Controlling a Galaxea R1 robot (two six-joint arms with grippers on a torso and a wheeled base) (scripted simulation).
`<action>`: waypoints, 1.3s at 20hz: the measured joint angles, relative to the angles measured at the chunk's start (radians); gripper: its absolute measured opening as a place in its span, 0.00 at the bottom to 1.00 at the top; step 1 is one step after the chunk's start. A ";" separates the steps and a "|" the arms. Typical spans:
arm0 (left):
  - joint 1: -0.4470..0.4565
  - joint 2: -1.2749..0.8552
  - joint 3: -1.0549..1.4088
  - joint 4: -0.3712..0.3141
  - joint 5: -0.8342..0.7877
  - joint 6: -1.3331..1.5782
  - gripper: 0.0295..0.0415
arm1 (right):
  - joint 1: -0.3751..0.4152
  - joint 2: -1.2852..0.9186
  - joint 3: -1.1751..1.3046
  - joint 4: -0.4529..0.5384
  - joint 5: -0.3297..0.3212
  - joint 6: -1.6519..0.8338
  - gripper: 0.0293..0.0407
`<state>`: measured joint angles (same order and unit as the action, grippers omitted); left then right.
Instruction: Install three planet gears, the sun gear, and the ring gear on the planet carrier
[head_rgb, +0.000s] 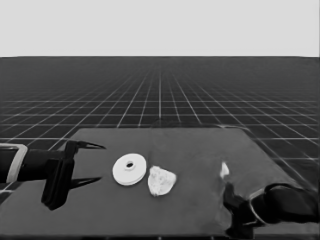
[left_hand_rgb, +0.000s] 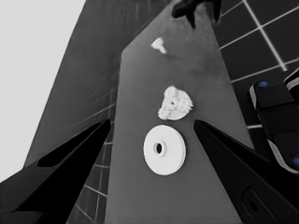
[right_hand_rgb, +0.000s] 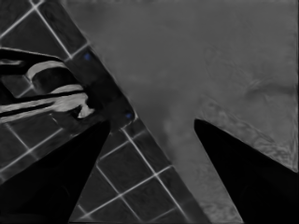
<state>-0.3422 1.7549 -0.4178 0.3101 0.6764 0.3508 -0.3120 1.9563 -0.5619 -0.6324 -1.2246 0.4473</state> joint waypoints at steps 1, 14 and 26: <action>0.000 0.000 0.000 0.000 0.000 0.000 0.75 | -0.019 -0.084 0.073 -0.027 0.018 -0.054 0.81; 0.258 0.943 -1.239 -0.202 0.836 -1.352 0.75 | -0.043 -0.197 0.175 -0.065 0.044 -0.131 0.81; 0.440 1.022 -1.447 -0.093 0.723 -1.275 0.75 | -0.043 -0.197 0.175 -0.065 0.044 -0.131 0.81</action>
<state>0.0982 2.7766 -1.8652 0.2170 1.3996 -0.9237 -0.3547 1.7592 -0.3868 -0.6977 -1.1801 0.3159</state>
